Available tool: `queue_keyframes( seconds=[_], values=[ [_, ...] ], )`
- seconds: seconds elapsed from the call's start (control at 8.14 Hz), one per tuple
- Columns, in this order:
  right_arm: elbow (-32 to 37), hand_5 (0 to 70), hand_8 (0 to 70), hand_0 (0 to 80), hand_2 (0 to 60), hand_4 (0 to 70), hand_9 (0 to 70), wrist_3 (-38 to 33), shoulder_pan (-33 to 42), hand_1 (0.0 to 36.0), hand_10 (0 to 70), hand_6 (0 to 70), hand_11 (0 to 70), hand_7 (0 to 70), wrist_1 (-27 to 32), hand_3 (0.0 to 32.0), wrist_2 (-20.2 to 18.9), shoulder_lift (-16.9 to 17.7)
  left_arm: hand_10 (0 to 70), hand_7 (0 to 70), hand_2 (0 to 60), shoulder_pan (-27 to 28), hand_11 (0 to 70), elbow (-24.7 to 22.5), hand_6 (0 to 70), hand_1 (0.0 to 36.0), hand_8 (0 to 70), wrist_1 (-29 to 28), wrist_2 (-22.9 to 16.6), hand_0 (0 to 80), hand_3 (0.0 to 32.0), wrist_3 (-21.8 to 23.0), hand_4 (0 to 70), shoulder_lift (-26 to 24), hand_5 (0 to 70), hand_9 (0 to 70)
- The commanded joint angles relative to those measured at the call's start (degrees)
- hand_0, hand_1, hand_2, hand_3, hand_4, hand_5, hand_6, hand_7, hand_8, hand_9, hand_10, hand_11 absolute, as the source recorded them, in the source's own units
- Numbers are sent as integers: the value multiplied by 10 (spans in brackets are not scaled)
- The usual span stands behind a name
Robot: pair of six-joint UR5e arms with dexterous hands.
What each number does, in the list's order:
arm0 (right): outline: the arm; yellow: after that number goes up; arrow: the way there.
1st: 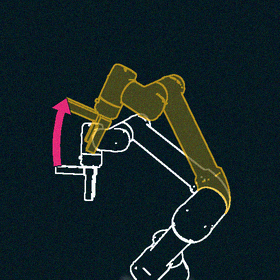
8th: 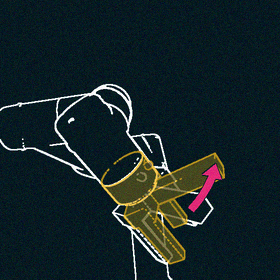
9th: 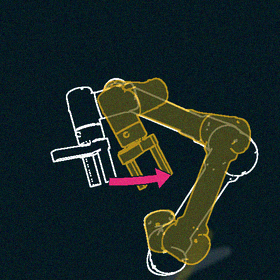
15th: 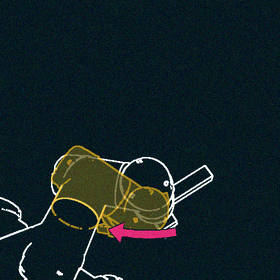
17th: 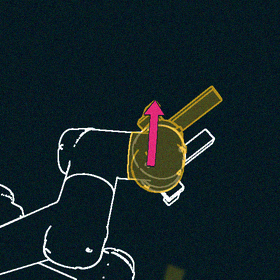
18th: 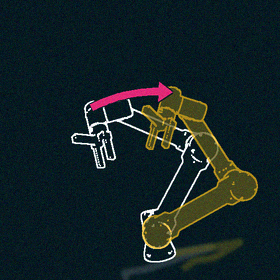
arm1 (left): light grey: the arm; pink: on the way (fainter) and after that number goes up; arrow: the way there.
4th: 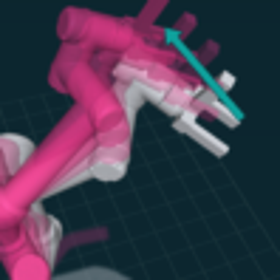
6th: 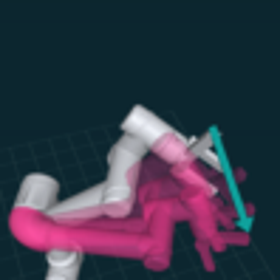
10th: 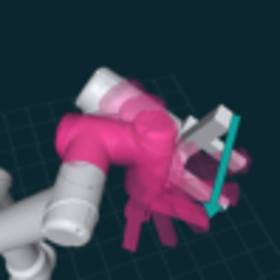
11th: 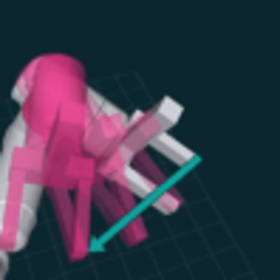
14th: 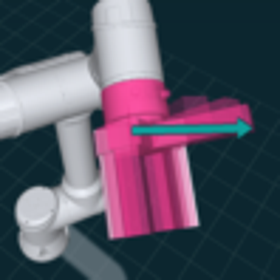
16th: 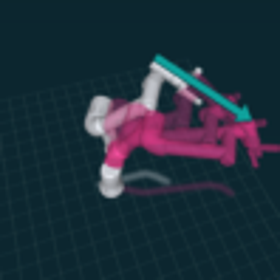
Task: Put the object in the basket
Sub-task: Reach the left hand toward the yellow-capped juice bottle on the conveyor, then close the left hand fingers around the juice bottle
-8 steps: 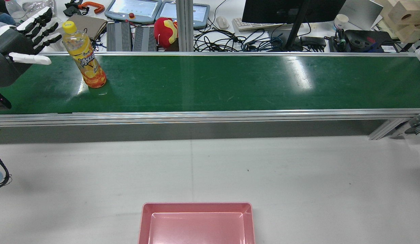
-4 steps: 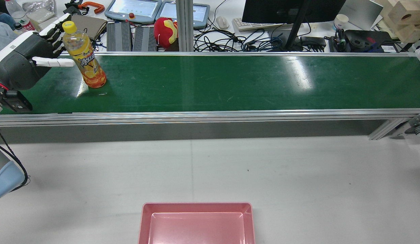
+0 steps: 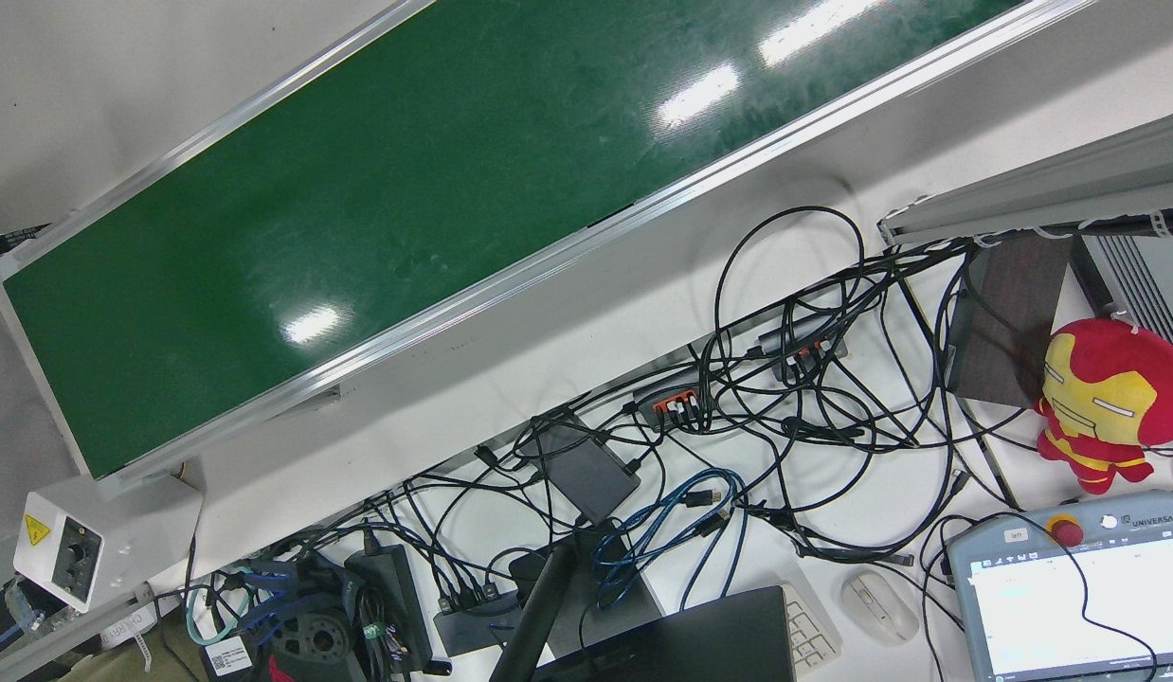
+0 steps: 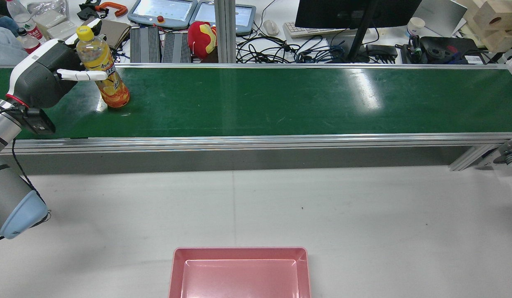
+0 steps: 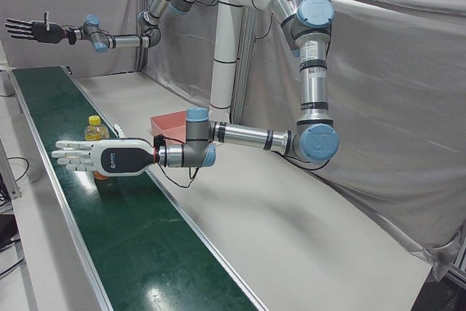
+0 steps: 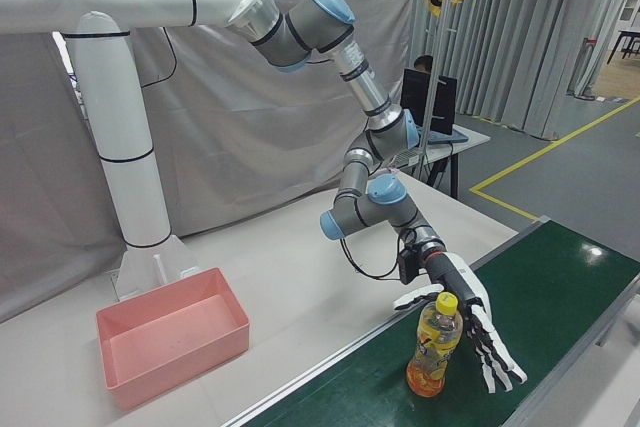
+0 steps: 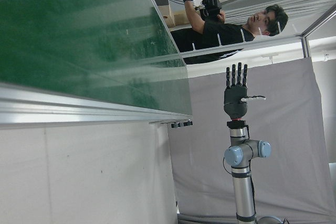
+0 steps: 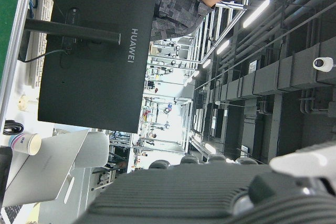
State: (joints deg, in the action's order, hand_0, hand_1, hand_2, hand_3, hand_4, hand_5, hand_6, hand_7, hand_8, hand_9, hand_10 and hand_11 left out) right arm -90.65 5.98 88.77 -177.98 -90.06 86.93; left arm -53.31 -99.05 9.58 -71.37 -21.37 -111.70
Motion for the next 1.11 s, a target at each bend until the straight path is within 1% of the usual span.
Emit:
queue_keyframes(
  seconds=[0.0,0.12,0.25,0.37,0.49,0.61,0.74,0.86,0.98],
  values=[
    [-1,0,0,0,0,0,0,0,0,0,0,0,0,0,0,0,0,0,75,0,89,7,129,20,0,190,50,2,0,524,0,-3,57,-27,60,61],
    [-1,0,0,0,0,0,0,1,0,0,0,0,0,0,0,0,0,0,76,0,101,7,131,21,0,194,56,17,7,524,0,-3,60,-37,70,69],
    [-1,0,0,0,0,0,0,1,0,0,0,0,0,0,0,0,0,0,114,7,128,7,187,21,0,197,87,54,29,526,0,-3,74,-49,156,113],
    [0,0,0,0,0,0,0,0,0,0,0,0,0,0,0,0,0,0,427,260,240,7,618,19,118,206,315,68,45,540,0,-3,188,-52,540,441],
    [-1,0,0,0,0,0,0,0,0,0,0,0,0,0,0,0,1,0,700,606,427,7,700,18,412,211,648,76,46,569,0,-3,432,-52,700,700],
    [-1,0,0,0,0,0,0,0,0,0,0,0,0,0,0,0,0,0,700,700,564,7,700,18,644,226,700,80,45,597,0,-2,572,-52,700,700],
    [-1,0,0,0,0,0,0,1,0,0,0,0,0,0,0,0,0,0,700,700,600,7,700,16,700,287,700,79,44,616,0,2,635,-53,700,700],
    [-1,0,0,0,0,0,0,0,0,0,0,0,0,0,0,0,0,0,700,700,600,7,700,5,700,316,700,79,36,612,0,4,657,-50,700,700],
    [-1,0,0,0,0,0,0,1,0,0,0,0,0,0,0,0,0,0,700,700,600,8,700,-16,700,318,700,82,13,613,0,12,661,-48,700,700]
  ],
)
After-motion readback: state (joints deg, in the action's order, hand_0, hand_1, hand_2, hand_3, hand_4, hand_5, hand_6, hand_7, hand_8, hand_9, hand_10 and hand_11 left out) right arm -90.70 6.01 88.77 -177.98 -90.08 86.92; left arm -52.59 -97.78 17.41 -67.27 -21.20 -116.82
